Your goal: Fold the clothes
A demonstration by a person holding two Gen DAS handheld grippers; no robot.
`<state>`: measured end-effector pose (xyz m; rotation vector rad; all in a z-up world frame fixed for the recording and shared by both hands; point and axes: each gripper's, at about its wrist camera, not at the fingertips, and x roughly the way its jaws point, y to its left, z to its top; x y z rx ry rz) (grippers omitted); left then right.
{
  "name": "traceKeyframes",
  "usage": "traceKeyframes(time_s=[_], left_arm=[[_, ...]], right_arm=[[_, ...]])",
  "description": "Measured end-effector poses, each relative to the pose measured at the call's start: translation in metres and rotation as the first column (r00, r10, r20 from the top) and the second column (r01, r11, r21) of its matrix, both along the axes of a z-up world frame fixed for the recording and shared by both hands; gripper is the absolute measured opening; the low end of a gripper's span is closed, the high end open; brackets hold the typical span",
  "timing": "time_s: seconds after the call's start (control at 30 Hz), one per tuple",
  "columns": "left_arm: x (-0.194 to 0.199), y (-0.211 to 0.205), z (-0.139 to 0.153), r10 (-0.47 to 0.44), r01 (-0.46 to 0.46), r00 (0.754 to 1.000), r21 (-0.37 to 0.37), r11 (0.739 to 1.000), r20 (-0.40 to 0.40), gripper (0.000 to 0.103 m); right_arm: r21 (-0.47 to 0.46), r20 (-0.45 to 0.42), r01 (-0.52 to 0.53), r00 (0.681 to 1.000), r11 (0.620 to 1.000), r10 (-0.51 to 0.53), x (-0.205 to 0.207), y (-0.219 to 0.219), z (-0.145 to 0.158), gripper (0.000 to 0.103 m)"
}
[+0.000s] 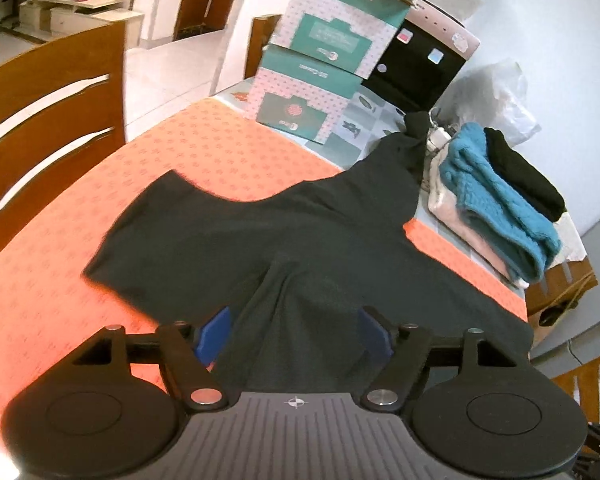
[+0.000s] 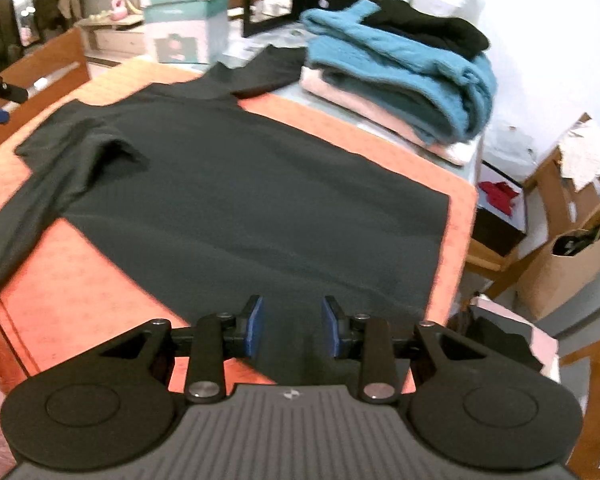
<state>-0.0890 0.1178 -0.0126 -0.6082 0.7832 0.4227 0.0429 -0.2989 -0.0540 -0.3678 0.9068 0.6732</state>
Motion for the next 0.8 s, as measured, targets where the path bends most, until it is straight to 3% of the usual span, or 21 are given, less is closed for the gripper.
traceKeyframes(time_s=[0.43, 0.63, 0.8], left_arm=[[-0.106, 0.002, 0.014, 0.074, -0.074, 0.997, -0.010, 0.997, -0.028, 0.077], [-0.126, 0.027, 0.010, 0.007, -0.008, 1.000, -0.024, 1.000, -0.019, 0.078], [-0.137, 0.055, 0.005, -0.107, 0.107, 0.994, -0.021, 0.994, -0.027, 0.078]], right_arm=[[0.102, -0.090, -0.102, 0.990, 0.990, 0.112, -0.065, 0.037, 0.009, 0.037], [0.115, -0.095, -0.065, 0.993, 0.991, 0.076, -0.105, 0.065, 0.011, 0.037], [0.135, -0.135, 0.028, 0.991, 0.990, -0.010, -0.140, 0.097, 0.005, 0.037]])
